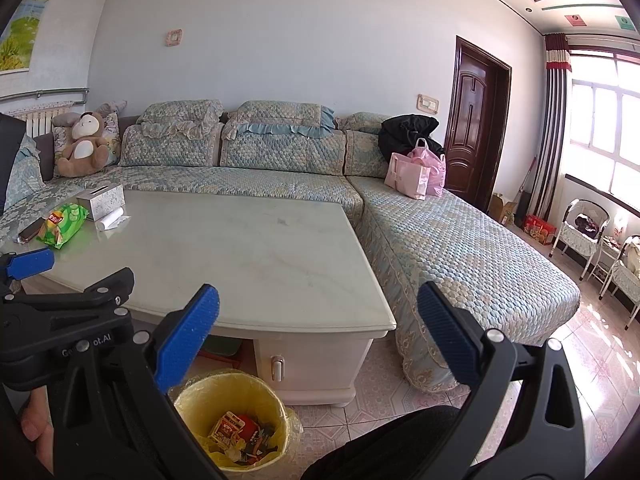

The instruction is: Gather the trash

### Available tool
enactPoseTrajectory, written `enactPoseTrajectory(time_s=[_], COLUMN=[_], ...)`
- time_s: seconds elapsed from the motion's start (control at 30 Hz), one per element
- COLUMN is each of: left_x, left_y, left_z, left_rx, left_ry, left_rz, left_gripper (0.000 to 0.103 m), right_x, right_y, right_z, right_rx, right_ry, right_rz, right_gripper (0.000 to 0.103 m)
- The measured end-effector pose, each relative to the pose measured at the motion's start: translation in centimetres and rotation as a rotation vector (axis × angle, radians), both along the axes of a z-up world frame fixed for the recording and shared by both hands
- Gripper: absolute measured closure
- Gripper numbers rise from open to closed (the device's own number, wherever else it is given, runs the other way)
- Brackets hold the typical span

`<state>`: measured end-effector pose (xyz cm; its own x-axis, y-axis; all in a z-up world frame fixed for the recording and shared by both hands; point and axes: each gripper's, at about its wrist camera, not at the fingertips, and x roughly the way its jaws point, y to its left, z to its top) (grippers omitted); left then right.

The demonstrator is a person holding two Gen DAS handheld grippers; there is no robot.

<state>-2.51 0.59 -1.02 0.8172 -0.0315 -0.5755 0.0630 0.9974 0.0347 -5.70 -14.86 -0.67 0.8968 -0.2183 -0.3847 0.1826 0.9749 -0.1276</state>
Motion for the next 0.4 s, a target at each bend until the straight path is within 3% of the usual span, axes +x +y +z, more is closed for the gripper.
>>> enactPoseTrajectory(time_s=[0.4], left_x=[0.26], left_y=[0.1], left_z=[-0.2], left_rx=[0.002], left_ry=[0.015], left_rz=[0.01], left_gripper=[0.007], right_x=[0.13], right_y=[-0.27], right_z=[0.0], right_rx=[-0.001], right_ry=[0.003], right_rz=[0.001], right_gripper=[0.006])
